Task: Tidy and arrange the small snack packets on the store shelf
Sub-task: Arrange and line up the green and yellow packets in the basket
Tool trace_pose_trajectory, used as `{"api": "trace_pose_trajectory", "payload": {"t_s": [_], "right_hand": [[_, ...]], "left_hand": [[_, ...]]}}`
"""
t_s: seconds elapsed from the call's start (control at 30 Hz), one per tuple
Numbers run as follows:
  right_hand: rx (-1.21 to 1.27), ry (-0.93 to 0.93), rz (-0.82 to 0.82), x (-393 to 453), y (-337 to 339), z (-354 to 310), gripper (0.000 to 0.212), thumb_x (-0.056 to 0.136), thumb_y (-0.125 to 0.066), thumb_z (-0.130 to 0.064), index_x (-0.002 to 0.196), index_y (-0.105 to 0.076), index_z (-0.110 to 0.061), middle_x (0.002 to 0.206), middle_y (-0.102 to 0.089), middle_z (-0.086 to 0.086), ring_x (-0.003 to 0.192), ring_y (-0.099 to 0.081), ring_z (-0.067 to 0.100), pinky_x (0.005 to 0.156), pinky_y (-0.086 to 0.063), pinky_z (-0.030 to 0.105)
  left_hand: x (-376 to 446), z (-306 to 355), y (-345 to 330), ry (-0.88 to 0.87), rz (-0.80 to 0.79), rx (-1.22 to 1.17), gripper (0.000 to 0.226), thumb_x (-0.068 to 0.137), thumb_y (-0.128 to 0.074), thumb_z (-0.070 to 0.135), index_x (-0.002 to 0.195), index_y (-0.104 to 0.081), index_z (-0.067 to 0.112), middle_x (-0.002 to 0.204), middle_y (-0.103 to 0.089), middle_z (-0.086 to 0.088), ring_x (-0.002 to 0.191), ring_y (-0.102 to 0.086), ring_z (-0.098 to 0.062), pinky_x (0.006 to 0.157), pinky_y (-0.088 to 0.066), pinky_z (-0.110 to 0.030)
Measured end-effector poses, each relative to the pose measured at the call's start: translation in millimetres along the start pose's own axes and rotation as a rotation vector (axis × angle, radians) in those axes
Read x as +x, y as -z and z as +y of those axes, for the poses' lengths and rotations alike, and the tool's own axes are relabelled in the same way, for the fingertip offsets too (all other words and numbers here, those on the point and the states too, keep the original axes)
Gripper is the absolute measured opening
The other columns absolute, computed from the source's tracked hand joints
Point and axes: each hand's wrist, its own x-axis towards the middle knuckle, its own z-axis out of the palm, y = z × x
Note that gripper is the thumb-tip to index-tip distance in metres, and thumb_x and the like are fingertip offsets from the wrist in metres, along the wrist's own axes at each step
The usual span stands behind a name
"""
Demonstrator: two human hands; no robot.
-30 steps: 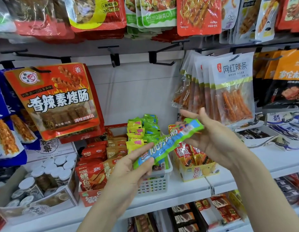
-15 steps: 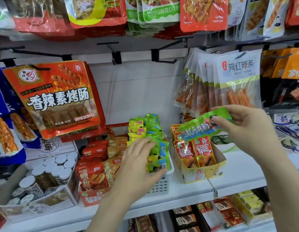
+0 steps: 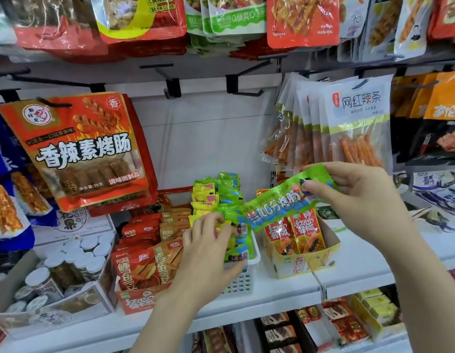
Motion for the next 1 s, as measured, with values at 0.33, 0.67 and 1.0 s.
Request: {"api": "trace_pose_trajectory", "payload": {"t_s": [0.33,0.67,1.0], "right_hand": [[-0.267,0.139,-0.204,-2,-63,0,0.014,0.084,-0.074,-0.029,0.097,-0.077,-0.025,0.084,-0.075,-0.008,0.072,-0.061,0.007,0.071,-0.040,0.006],[-0.294,-0.022,-0.436,-2,-91,23,0.035,0.088,-0.071,-0.019,0.122,-0.068,-0.026,0.104,-0.069,-0.006,0.089,-0.060,0.001,0.076,-0.041,0.003],[-0.241,0.053,-0.433,-13,-119,30,0.022,0.089,-0.068,-0.011,0.102,-0.078,-0.026,0.100,-0.076,-0.009,0.090,-0.067,0.001,0.084,-0.049,0.014]], "left_hand": [[-10,-13,3,-0.106,-0.041,-0.077,0.040,0.088,-0.056,0.059,0.124,-0.051,0.043,0.125,-0.046,0.026,0.137,-0.021,-0.002,0.104,-0.017,-0.029],[-14,-17,3,-0.107,-0.030,-0.123,0.039,0.087,-0.054,0.058,0.123,-0.051,0.042,0.130,-0.041,0.024,0.136,-0.025,-0.003,0.103,-0.018,-0.028],[-13,-12,-1,-0.084,-0.095,-0.057,0.048,0.085,-0.050,0.061,0.126,-0.043,0.036,0.158,-0.015,0.026,0.146,-0.007,-0.009,0.113,-0.014,-0.041]]}}
